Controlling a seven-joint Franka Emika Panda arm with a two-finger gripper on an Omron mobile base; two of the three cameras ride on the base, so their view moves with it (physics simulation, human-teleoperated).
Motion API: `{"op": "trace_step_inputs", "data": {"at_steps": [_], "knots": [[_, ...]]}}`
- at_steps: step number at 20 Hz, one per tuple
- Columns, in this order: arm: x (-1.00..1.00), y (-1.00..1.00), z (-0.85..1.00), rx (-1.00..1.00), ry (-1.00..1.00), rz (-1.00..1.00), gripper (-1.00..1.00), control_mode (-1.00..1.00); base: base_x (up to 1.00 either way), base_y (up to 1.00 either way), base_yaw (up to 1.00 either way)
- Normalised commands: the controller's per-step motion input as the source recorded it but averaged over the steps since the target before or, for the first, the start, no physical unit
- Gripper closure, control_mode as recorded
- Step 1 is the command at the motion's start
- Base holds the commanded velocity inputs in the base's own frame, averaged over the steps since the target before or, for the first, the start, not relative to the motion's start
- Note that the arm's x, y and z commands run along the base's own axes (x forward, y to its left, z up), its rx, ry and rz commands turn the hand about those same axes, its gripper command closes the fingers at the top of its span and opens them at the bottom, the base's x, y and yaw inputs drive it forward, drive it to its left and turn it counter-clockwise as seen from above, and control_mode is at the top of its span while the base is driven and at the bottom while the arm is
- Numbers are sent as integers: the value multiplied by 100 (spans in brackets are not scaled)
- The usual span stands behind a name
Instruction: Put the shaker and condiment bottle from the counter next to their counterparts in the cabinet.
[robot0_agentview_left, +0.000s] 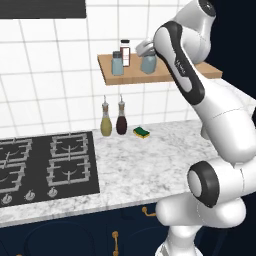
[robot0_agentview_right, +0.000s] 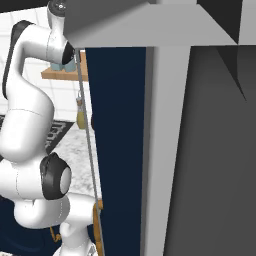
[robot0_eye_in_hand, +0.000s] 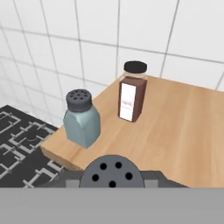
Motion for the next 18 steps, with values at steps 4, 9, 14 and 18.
{"op": "trace_step_inputs", "data": {"at_steps": [4, 9, 14, 18], "knots": [[33, 6, -2, 0, 2, 5, 100, -100, 0, 0, 0], [28, 0, -7, 0, 3, 6, 100, -100, 0, 0, 0], [17, 13, 0, 0, 9, 2, 100, -100, 0, 0, 0], [21, 19, 0, 0, 11, 1, 100, -100, 0, 0, 0]]}}
